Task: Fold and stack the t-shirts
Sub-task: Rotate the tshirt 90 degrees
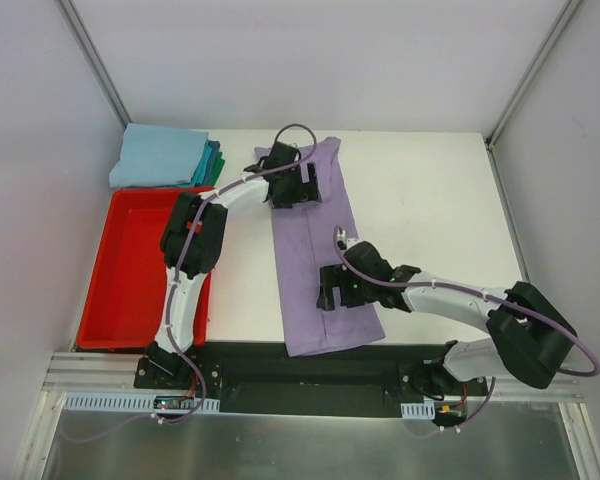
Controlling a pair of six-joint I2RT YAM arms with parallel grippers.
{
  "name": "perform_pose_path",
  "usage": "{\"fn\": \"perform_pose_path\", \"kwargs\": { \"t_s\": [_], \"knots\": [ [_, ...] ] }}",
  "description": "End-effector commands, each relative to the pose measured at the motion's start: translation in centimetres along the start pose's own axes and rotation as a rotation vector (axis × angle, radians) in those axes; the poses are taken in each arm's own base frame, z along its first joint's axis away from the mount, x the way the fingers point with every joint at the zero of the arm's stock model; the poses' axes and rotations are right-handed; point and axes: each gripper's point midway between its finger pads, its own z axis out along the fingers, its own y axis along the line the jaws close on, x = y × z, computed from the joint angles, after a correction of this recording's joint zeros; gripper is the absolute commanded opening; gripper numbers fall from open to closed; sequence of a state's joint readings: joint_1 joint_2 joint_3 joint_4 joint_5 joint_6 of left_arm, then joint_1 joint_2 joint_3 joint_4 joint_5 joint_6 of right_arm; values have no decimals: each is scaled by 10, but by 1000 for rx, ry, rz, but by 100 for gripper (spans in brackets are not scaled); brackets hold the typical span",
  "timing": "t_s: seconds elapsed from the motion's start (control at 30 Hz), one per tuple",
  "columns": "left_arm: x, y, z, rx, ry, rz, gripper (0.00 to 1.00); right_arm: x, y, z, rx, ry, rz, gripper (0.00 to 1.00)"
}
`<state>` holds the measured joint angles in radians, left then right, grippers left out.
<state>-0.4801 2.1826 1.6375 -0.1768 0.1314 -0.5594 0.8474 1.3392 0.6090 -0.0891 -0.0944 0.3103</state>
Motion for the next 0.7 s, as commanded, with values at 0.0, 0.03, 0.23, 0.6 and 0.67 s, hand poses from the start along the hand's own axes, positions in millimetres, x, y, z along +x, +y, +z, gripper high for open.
{"fn": "perform_pose_path", "kwargs": {
  "t_s": [0.0, 0.03, 0.23, 0.6, 0.67],
  "knots": [
    [9, 33, 27, -85, 93, -15, 99, 10, 3, 14, -10, 62, 10, 96],
    [7, 34, 33, -84, 102, -21, 99, 7, 6, 17, -19, 60, 11, 96],
    [-26, 27, 54, -52, 90, -19, 99, -6, 27, 31, -80, 80, 17, 96],
    [-63, -15, 11, 64, 24, 33, 99, -46, 28, -3, -61, -40, -110, 96],
    [-64, -31, -21, 121, 23, 76, 99, -51, 34, -19, -93, -92, -152, 96]
  ]
}}
